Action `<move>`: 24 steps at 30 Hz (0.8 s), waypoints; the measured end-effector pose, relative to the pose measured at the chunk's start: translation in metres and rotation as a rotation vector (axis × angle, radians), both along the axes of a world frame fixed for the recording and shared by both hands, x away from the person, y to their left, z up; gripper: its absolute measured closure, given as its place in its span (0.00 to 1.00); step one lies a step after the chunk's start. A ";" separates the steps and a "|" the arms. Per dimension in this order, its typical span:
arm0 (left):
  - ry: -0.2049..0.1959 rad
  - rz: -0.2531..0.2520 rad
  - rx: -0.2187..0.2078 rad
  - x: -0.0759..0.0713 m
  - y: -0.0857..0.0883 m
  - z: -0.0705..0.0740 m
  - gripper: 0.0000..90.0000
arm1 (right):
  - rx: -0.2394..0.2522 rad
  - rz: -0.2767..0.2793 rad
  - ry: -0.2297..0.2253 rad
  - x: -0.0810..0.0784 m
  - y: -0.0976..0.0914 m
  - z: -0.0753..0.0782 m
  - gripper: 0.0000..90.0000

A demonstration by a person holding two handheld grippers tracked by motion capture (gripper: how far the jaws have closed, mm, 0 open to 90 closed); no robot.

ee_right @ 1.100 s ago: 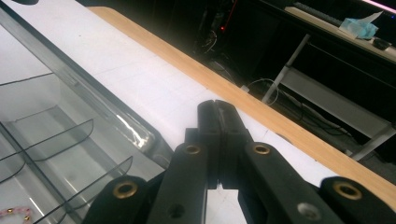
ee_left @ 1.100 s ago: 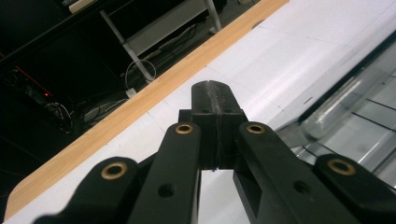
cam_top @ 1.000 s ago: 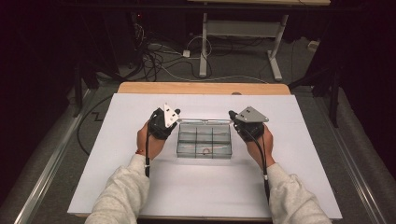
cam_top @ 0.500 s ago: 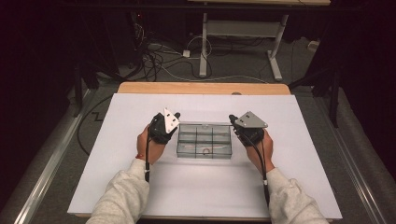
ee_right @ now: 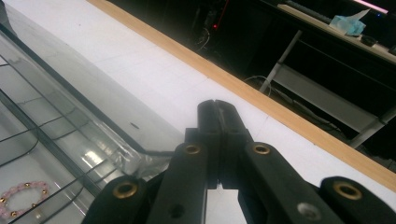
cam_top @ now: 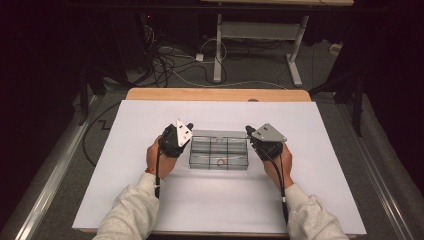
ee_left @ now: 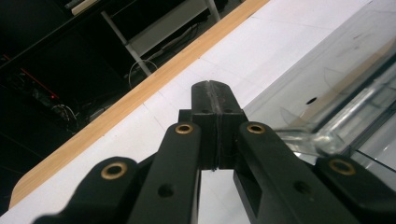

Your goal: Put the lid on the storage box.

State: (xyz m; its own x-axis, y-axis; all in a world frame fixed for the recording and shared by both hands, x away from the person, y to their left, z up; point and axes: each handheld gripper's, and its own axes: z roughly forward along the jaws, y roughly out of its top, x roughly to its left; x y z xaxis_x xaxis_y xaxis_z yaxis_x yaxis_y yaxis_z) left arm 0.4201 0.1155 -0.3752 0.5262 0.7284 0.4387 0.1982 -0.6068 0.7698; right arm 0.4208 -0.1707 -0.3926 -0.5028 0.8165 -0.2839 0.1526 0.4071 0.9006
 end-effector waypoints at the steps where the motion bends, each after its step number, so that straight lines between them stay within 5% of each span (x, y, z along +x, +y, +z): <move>1: 0.000 0.000 0.003 0.000 0.000 0.000 0.97 | -0.003 -0.002 -0.002 -0.001 0.000 0.000 1.00; 24: -0.014 0.011 0.029 -0.009 -0.002 -0.007 0.97 | -0.040 -0.023 -0.038 -0.011 0.001 -0.007 1.00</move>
